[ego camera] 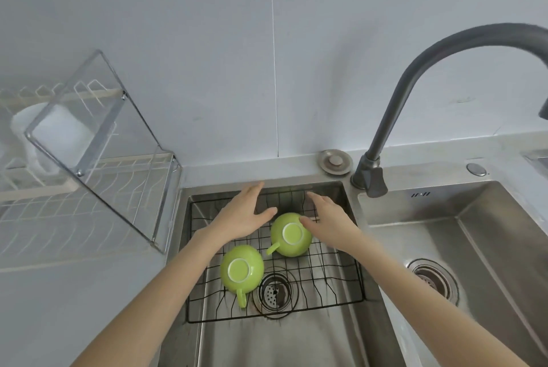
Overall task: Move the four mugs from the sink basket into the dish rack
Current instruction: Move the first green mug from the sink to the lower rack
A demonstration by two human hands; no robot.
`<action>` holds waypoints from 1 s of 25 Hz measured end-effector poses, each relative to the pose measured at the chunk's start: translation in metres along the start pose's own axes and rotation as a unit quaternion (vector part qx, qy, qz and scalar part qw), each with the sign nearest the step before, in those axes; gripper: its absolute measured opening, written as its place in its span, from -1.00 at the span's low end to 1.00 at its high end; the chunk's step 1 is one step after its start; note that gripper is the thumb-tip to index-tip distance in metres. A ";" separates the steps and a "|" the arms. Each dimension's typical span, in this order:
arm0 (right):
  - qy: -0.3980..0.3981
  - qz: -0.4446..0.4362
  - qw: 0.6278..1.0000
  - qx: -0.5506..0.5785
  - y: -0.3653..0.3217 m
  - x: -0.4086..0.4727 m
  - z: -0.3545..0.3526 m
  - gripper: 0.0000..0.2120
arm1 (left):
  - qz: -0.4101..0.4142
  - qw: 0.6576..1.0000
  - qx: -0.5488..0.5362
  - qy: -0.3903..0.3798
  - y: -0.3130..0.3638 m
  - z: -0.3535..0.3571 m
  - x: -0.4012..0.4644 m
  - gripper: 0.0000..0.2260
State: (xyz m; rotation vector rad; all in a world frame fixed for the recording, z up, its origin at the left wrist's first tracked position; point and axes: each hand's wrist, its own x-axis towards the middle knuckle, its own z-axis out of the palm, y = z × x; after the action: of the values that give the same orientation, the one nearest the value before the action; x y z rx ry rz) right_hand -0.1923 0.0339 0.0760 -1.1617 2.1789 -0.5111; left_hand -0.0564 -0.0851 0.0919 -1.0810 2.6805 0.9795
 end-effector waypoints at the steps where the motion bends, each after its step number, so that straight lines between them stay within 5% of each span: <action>1: -0.010 0.017 1.000 0.013 0.009 0.005 0.008 -0.40 | -0.009 1.000 -0.014 -0.007 -0.004 0.008 0.008 -0.39; 12: -0.045 0.181 0.959 0.212 0.066 0.048 0.078 -0.45 | -0.130 0.981 -0.130 -0.069 -0.043 0.100 0.074 -0.44; 25: -0.016 0.256 0.906 0.336 0.087 0.073 0.108 -0.50 | -0.185 0.963 -0.194 -0.025 -0.060 0.133 0.098 -0.46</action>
State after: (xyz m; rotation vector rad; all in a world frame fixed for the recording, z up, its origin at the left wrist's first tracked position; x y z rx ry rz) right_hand -0.2037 0.0142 -0.0786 -0.2117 1.9185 -0.8913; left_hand -0.1101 -0.0967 -0.0747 -1.5283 2.1746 1.4543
